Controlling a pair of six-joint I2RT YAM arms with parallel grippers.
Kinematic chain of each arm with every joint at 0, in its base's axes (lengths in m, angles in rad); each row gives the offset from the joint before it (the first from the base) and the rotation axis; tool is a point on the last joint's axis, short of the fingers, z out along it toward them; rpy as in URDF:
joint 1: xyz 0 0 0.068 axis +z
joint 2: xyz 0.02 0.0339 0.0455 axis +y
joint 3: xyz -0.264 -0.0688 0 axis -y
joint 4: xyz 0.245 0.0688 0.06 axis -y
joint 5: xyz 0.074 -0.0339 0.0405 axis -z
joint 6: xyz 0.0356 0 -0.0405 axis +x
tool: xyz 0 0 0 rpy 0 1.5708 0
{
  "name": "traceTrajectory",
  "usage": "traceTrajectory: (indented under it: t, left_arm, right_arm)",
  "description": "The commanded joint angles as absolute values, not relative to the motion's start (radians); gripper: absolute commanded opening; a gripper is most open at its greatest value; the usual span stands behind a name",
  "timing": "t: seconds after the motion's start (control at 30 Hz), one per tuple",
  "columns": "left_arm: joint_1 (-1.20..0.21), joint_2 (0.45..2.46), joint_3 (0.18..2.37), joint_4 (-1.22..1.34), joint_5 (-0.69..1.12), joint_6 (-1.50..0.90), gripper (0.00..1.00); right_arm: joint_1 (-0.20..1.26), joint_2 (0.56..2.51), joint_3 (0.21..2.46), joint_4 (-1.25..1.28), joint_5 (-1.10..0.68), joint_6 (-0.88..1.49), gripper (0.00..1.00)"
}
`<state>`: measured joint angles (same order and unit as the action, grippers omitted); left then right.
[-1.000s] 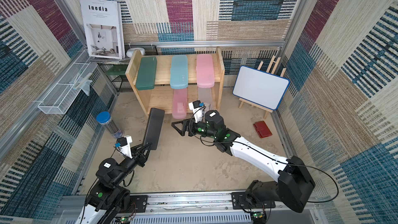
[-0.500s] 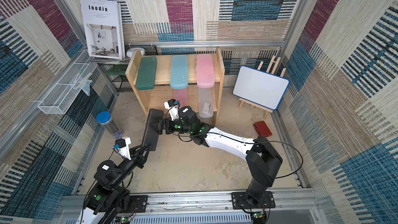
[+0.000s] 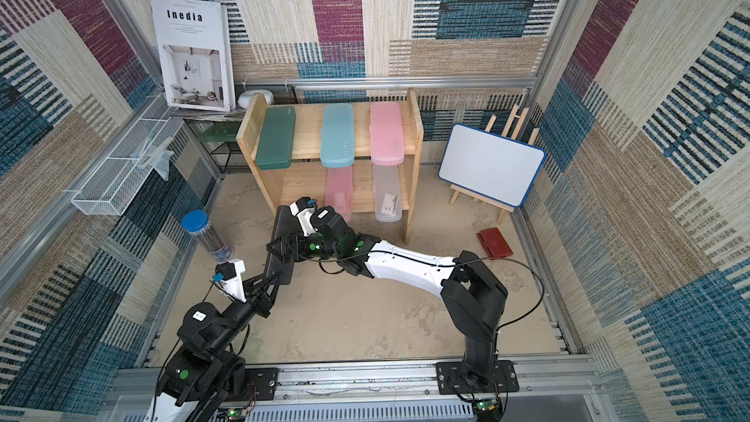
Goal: Remove the pencil cases from the shelf
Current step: Pick up the pencil case from the shelf, then place the pencil case at the center of the board.
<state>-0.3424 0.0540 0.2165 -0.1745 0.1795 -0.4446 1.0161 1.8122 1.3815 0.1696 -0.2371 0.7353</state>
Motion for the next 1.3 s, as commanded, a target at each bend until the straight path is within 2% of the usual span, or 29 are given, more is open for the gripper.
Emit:
traceTrajectory:
  t: [0.0,0.1,0.13,0.2,0.33,0.5,0.67,0.77,0.93,1.1,1.27]
  left_arm:
    - [-0.344,0.053,0.227,-0.150,0.165,-0.434,0.20]
    - [-0.343,0.055,0.230,-0.159,0.143,-0.432,0.39]
    - [-0.343,0.055,0.233,-0.162,0.135,-0.433,0.45]
    - [-0.343,0.057,0.240,-0.169,0.110,-0.434,0.64]
    - [-0.344,0.057,0.273,-0.219,-0.026,-0.462,0.79]
    - [-0.342,0.128,0.334,-0.239,-0.139,-0.477,0.82]
    - [-0.343,0.311,0.409,-0.192,-0.126,-0.505,0.83]
    - [-0.343,0.449,0.529,-0.243,-0.134,-0.480,0.86]
    - [-0.343,0.629,0.685,-0.273,-0.147,-0.415,0.87]
    - [-0.342,0.720,0.704,-0.210,-0.111,-0.419,0.88]
    - [-0.343,0.780,0.693,-0.165,-0.094,-0.433,0.88]
  right_arm:
    - [1.023,1.812,1.400,0.108,-0.181,0.711,0.70]
    - [1.027,1.797,1.404,0.068,-0.140,0.685,0.56]
    - [1.028,1.788,1.404,0.057,-0.130,0.673,0.55]
    - [1.029,1.767,1.403,0.022,-0.103,0.639,0.54]
    - [1.029,1.694,1.392,-0.110,-0.038,0.515,0.54]
    - [1.029,1.570,1.225,-0.323,0.001,0.419,0.51]
    - [1.028,1.479,0.971,-0.411,-0.035,0.507,0.48]
    - [1.009,1.444,0.867,-0.466,0.035,0.592,0.48]
    - [0.830,1.400,0.769,-0.541,0.024,0.598,0.48]
    - [0.613,1.387,0.771,-0.621,0.020,0.510,0.49]
    - [0.490,1.481,0.826,-0.656,0.042,0.398,0.50]
